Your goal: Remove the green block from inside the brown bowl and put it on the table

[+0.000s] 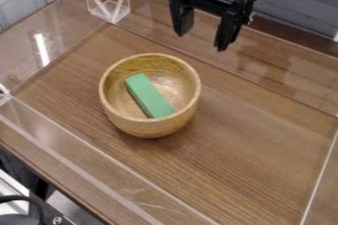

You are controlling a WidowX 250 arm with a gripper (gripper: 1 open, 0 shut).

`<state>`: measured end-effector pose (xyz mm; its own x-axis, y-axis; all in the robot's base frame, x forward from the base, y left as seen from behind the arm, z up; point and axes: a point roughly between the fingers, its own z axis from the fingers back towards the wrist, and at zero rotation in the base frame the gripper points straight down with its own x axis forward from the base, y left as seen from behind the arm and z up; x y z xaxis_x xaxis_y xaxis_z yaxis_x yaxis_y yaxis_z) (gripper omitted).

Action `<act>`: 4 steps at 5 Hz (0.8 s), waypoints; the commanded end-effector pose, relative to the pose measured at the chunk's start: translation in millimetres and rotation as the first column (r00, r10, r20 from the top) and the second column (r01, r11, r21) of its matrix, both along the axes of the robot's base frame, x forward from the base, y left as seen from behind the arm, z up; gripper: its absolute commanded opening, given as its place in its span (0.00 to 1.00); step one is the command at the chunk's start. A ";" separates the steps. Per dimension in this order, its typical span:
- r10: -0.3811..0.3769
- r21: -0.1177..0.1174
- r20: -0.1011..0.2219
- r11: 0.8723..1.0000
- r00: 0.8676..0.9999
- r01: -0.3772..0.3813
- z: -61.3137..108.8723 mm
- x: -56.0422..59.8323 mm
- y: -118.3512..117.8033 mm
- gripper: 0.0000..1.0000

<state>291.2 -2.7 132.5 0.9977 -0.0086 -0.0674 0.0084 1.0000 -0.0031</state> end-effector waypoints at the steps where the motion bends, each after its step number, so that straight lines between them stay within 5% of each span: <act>1: 0.247 -0.009 -0.009 0.969 0.969 -0.247 -2.6 -5.9 14.2 1.00; 2: 0.479 -0.014 -0.022 0.877 0.877 -0.480 -6.7 -15.0 32.1 1.00; 4: 0.812 -0.032 -0.015 0.582 0.583 -0.812 -24.0 -30.7 57.0 1.00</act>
